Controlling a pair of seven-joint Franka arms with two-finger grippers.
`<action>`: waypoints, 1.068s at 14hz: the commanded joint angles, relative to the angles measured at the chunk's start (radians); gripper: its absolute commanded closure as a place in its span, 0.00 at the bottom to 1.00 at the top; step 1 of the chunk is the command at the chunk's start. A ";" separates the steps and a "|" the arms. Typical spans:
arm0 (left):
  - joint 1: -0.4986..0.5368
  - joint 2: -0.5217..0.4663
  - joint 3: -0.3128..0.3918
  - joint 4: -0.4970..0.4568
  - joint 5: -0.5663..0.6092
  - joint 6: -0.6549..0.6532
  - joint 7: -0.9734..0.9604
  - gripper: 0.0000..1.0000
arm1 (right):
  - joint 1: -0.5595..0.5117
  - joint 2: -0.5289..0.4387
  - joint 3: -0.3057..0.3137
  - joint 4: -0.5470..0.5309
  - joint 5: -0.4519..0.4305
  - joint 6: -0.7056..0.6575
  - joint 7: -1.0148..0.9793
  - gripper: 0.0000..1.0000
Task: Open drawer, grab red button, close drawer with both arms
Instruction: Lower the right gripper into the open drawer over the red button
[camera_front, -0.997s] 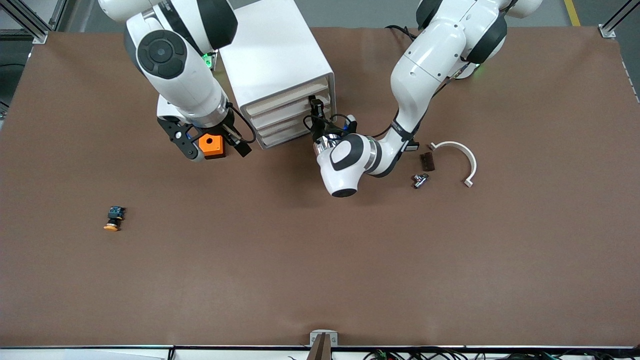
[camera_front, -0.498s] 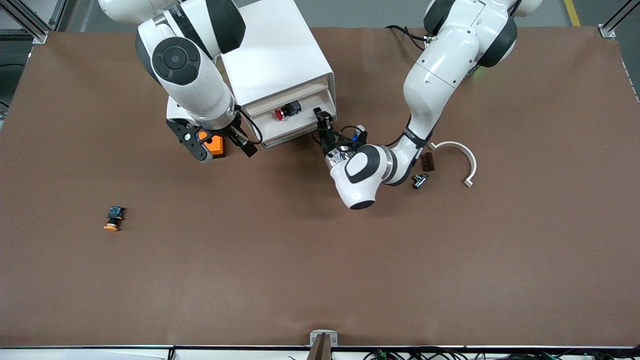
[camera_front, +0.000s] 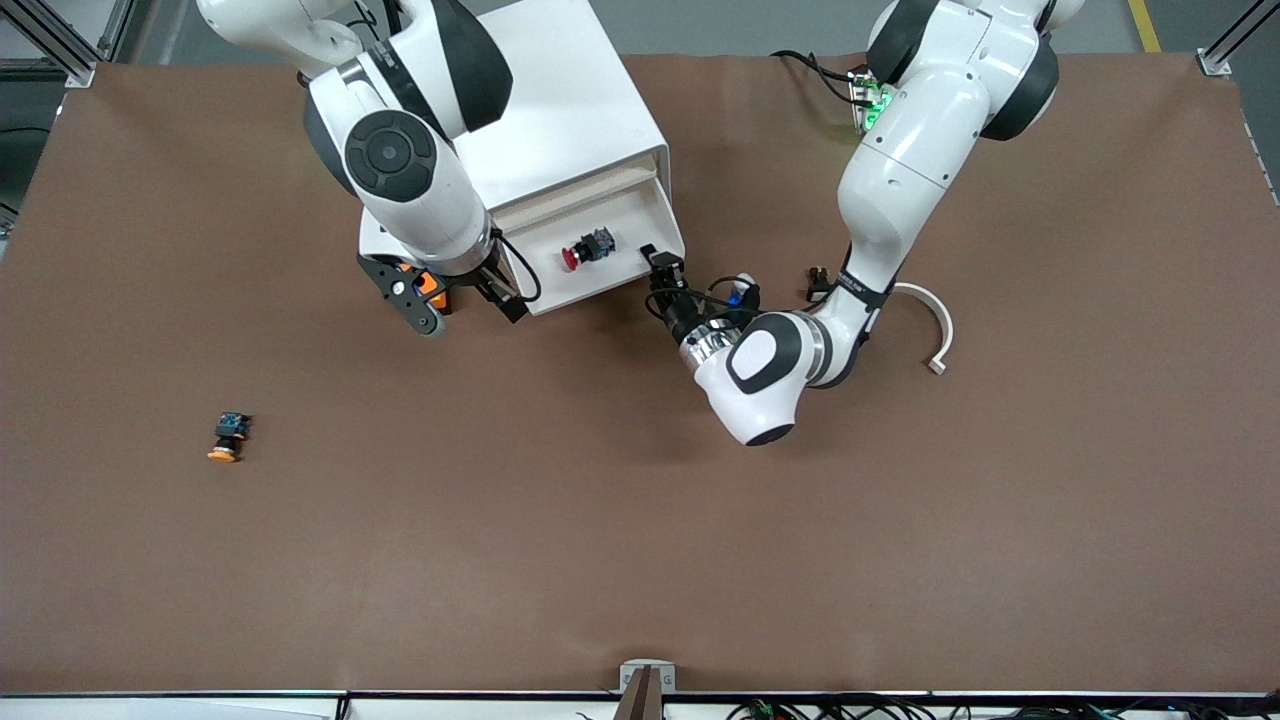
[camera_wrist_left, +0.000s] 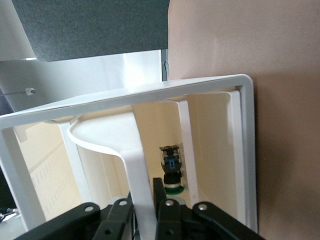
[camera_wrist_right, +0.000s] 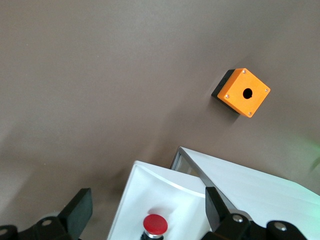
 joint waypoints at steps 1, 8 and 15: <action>0.030 0.017 0.011 0.009 -0.006 0.034 0.027 0.84 | 0.028 0.017 -0.006 0.007 0.015 0.027 0.061 0.00; 0.037 0.022 0.009 0.009 -0.007 0.045 0.076 0.49 | 0.106 0.042 -0.006 0.001 0.018 0.048 0.156 0.00; 0.045 0.013 -0.023 0.018 -0.028 0.043 0.128 0.00 | 0.185 0.086 -0.006 -0.001 0.022 0.091 0.281 0.00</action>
